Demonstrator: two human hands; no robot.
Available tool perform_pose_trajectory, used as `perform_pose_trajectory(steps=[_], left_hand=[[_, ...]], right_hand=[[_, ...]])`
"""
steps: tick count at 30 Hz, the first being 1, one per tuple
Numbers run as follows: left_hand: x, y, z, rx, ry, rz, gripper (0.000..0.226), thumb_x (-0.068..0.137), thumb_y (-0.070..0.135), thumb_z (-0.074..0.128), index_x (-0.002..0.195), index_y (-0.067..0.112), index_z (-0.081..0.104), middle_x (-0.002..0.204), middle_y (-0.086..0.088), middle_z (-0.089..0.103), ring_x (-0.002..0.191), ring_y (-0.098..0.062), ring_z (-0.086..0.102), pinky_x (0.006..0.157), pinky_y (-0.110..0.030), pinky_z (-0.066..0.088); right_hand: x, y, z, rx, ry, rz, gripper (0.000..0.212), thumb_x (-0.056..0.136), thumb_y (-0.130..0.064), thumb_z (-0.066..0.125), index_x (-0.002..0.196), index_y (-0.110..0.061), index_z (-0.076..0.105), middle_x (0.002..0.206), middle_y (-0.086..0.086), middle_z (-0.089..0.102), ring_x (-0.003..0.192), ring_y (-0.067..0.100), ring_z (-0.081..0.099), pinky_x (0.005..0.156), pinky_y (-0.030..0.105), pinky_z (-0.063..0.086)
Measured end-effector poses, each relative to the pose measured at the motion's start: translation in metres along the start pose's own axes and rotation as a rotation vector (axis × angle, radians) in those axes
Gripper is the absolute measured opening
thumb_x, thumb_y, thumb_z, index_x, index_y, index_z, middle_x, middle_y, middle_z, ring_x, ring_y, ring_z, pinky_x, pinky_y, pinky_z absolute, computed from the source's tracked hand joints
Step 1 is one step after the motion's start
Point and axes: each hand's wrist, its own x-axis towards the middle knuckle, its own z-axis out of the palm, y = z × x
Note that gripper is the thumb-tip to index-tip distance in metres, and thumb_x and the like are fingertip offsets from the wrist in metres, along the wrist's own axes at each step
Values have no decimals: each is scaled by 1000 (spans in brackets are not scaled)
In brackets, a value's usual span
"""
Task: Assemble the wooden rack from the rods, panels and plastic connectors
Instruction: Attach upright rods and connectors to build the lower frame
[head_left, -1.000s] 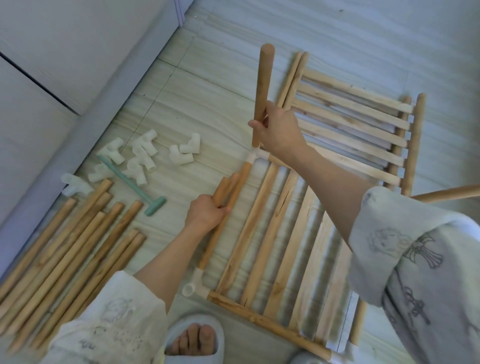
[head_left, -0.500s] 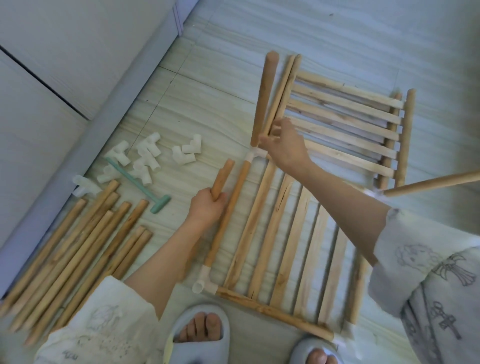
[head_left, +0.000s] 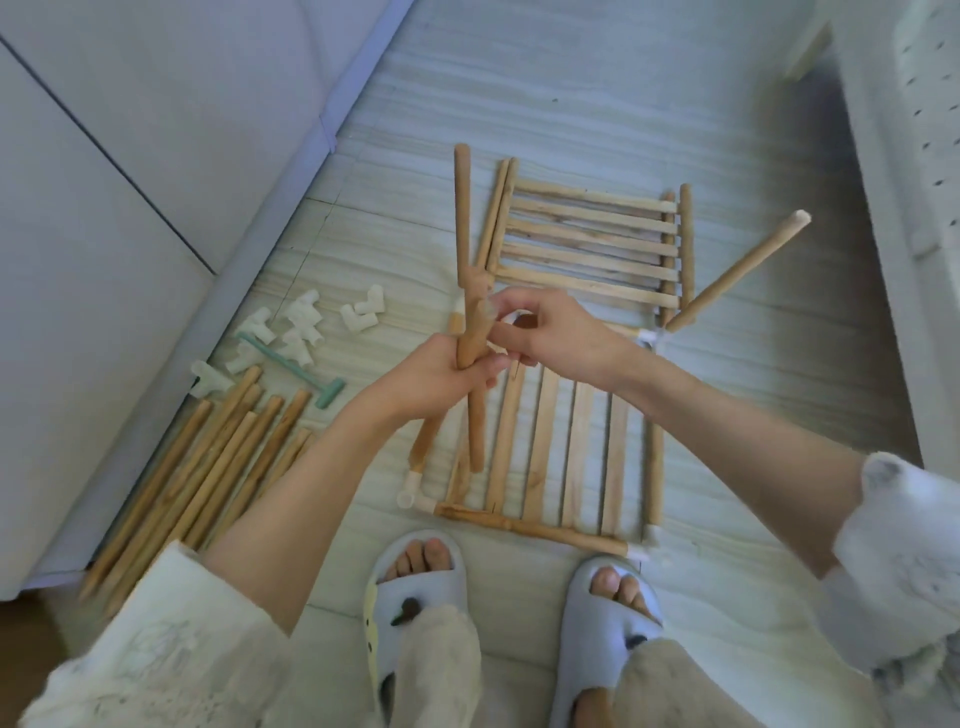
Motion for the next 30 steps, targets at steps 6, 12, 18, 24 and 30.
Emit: perform_pose_trajectory(steps=[6,12,18,24,30], left_hand=[[-52,12,21,-139,85,28,23,97,27,46,107,16,64,96,2,68,91,0,61,87,-21,46],[-81,-28,15,-243,474,-121,27,97,37,44,100,16,61,94,1,66,85,-1,62,73,-23,48],[-103,-65,17,-377,689,-189,26,97,36,45,84,19,59,82,-5,67,86,-11,66,80,-35,47],[-108,-77,25,-383,731,-161,24,97,35,45,84,20,59,80,-8,68,85,-16,67,90,-47,49],[-101,-79,26,-333,698,-118,22,98,30,45,84,19,57,80,-7,67,71,-4,67,83,-36,51]], right_hand=[[-62,3,3,200,330,21,7,90,-8,52,86,-12,55,75,4,71,50,8,55,50,17,39],[-88,37,11,222,499,187,6,91,-12,48,88,-9,51,96,25,65,63,23,64,64,35,56],[-96,46,18,134,485,207,25,98,-25,43,81,-13,56,93,16,68,71,14,67,63,22,54],[-105,58,26,139,484,208,22,99,-25,44,86,-15,58,85,6,67,84,20,66,73,25,55],[-106,65,27,160,452,244,14,94,-17,52,96,-6,60,85,8,68,81,19,68,80,32,56]])
